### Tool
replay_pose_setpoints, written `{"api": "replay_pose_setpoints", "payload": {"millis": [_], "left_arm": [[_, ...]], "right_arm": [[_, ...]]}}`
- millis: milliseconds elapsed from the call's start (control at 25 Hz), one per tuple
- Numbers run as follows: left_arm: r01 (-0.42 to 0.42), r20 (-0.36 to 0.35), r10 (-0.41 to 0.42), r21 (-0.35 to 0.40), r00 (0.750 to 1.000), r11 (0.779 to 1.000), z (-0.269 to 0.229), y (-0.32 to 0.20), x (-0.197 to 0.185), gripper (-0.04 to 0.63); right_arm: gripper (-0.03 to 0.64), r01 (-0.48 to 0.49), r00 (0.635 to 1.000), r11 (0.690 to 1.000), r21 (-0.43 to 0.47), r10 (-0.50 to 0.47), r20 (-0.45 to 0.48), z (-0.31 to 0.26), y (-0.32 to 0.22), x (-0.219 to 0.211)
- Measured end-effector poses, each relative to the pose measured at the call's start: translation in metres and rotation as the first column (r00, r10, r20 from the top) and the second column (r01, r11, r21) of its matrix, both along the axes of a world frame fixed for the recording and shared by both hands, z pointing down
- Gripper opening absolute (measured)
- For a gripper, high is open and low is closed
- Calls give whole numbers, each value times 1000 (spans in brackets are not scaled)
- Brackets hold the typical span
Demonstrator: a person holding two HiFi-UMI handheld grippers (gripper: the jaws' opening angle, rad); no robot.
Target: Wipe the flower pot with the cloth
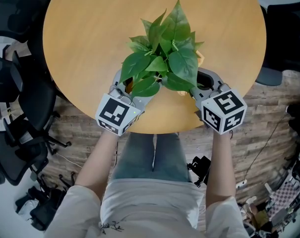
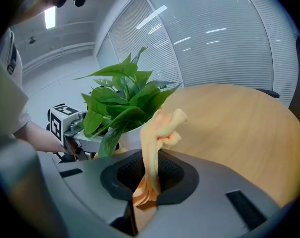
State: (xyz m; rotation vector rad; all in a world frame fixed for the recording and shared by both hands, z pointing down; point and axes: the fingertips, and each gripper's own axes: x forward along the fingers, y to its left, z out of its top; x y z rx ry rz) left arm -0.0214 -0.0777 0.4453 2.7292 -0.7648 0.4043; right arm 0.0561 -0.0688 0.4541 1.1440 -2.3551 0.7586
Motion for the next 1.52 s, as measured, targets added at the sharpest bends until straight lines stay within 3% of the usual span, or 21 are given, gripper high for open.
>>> {"api": "replay_pose_setpoints", "payload": {"millis": [680, 800, 1000, 1080, 1240, 1520], "left_arm": [[96, 3, -96, -33, 995, 995, 1, -1, 6, 302], [54, 4, -54, -37, 999, 998, 1, 0, 5, 303], [-110, 13, 111, -19, 994, 994, 1, -8, -6, 321], [-218, 24, 218, 13, 976, 976, -1, -10, -5, 354], [-401, 39, 399, 49, 916, 915, -1, -12, 2, 425], [-532, -20, 533, 43, 846, 846, 0, -18, 17, 459]], "right_arm": [[49, 4, 1000, 1000, -4, -4, -2, 0, 19, -7], [49, 0, 1000, 1000, -5, 0, -2, 1, 19, -5], [49, -5, 1000, 1000, -8, 5, 5, 1, 18, -4], [49, -5, 1000, 1000, -10, 5, 8, 1, 17, -4], [49, -2, 1000, 1000, -15, 2, 6, 2, 17, -4], [49, -2, 1000, 1000, -27, 3, 5, 4, 16, -3]]}}
